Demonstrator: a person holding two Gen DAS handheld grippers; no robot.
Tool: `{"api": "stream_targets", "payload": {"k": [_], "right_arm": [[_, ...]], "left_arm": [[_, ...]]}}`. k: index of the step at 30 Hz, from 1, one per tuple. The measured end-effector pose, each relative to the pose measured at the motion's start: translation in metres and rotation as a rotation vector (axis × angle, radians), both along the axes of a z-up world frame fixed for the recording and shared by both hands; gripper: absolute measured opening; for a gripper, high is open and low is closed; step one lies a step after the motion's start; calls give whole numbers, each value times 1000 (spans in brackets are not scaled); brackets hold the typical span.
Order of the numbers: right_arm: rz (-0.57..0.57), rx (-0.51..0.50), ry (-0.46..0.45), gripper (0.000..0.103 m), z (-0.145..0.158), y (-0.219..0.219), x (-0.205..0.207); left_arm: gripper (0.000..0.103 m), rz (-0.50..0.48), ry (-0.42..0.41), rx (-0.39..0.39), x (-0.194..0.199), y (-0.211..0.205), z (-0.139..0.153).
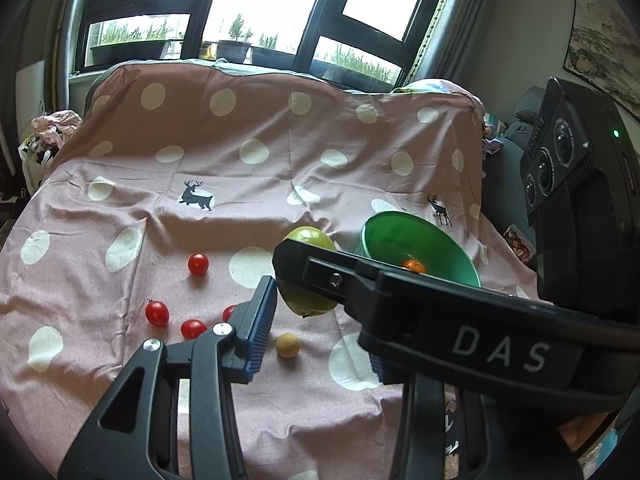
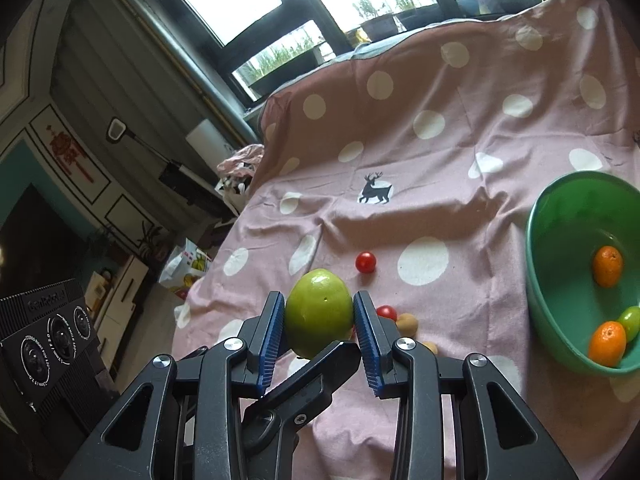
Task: Organize fruits
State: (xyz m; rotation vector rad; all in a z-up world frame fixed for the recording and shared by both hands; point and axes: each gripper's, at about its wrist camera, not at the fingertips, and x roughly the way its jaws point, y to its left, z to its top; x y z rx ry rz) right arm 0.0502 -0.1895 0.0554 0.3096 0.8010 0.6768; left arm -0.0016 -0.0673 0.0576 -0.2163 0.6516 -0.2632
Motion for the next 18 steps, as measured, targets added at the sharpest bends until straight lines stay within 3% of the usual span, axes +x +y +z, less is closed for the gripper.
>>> {"api": "stream_targets", "payload": {"k": [12,18], "right_arm": [[-114,96,-37,38,14,-74,1],[-198,123,-31,38,11,-109,2]], "left_arm": [[40,-126,-71,67,15,-68,21],[40,-200,-68,70,27,-101,20]]}}
